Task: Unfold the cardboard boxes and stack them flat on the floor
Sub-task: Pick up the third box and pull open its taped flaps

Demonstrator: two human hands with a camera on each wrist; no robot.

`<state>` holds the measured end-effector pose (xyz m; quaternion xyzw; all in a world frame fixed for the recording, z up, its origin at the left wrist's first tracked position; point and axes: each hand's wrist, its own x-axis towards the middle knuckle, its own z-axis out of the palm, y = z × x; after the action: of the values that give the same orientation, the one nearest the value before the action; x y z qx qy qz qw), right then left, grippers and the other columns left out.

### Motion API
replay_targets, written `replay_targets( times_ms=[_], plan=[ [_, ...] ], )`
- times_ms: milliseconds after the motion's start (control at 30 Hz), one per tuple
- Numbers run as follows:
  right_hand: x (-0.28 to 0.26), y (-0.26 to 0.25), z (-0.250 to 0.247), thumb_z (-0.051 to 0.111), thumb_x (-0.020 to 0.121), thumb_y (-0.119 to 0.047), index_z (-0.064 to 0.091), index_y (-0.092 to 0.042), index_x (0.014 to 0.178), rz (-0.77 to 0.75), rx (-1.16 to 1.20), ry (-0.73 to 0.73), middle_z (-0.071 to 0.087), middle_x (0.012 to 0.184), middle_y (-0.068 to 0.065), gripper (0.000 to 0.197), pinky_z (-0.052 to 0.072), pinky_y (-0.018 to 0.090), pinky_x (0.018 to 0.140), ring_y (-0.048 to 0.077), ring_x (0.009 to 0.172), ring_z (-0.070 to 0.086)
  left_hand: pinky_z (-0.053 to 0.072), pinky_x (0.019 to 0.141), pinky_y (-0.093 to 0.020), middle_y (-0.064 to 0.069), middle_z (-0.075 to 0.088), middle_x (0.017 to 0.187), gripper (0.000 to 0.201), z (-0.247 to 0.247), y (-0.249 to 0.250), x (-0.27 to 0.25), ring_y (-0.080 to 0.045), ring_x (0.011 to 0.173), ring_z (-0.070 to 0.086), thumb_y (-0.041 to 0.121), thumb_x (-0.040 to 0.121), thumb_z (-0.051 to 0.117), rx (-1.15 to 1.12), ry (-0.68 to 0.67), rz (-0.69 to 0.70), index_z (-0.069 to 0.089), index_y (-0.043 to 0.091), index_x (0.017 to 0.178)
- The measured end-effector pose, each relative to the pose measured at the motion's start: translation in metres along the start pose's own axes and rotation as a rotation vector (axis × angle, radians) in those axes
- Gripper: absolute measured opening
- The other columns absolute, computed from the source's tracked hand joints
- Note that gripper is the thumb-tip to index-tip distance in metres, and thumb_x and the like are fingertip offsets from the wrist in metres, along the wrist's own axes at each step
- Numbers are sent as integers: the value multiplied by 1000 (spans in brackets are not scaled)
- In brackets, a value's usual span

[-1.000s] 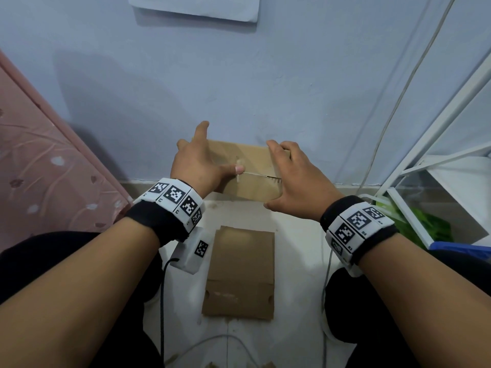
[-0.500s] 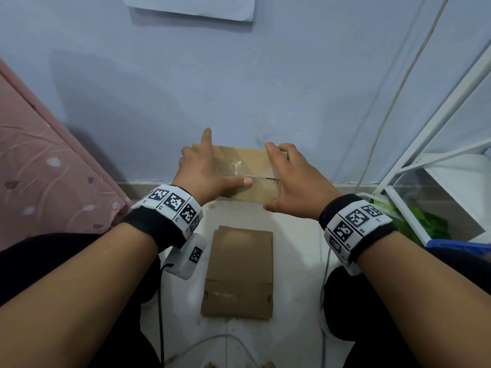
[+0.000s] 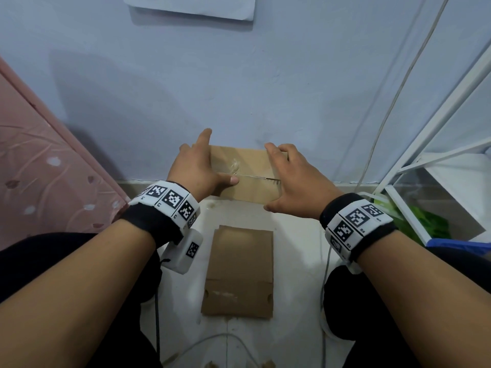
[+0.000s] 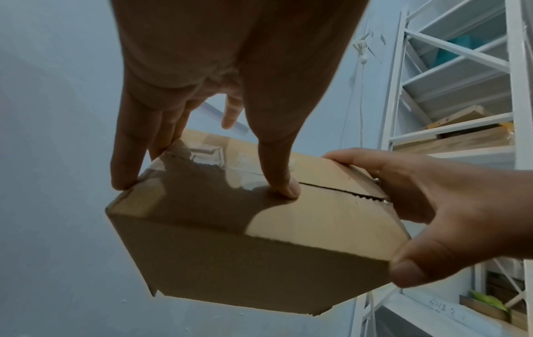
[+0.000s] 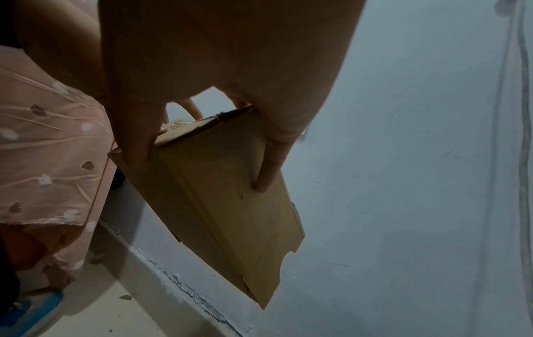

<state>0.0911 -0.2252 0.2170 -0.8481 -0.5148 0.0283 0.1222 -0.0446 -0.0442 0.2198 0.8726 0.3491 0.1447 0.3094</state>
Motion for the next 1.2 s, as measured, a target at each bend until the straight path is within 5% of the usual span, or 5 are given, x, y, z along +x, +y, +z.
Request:
replay_targets(
  times_ms=[433,900,1200],
  plan=[
    [1,3,2,88,66,-41,9,-24,156,-8,-14,-9,22,150,5,121,46,30,86,22,126,40,41,106,-41,-17,37,147,110,-2,1,3,-34,128,50,33,76,88,-68,-80,-71,15,34,159],
    [3,3,5,86,64,-40,10,-24,155,-27,-52,5,23,151,8,120,51,35,89,27,135,34,37,112,-50,-16,27,155,126,4,7,-1,-36,142,38,63,65,85,-79,-75,-130,11,29,160],
    [3,2,3,87,64,-38,12,-24,155,-20,-6,11,22,150,6,119,44,29,83,23,126,41,41,105,-46,-15,36,146,107,-2,2,2,-37,132,46,50,67,91,-56,18,-131,31,26,152]
  ],
)
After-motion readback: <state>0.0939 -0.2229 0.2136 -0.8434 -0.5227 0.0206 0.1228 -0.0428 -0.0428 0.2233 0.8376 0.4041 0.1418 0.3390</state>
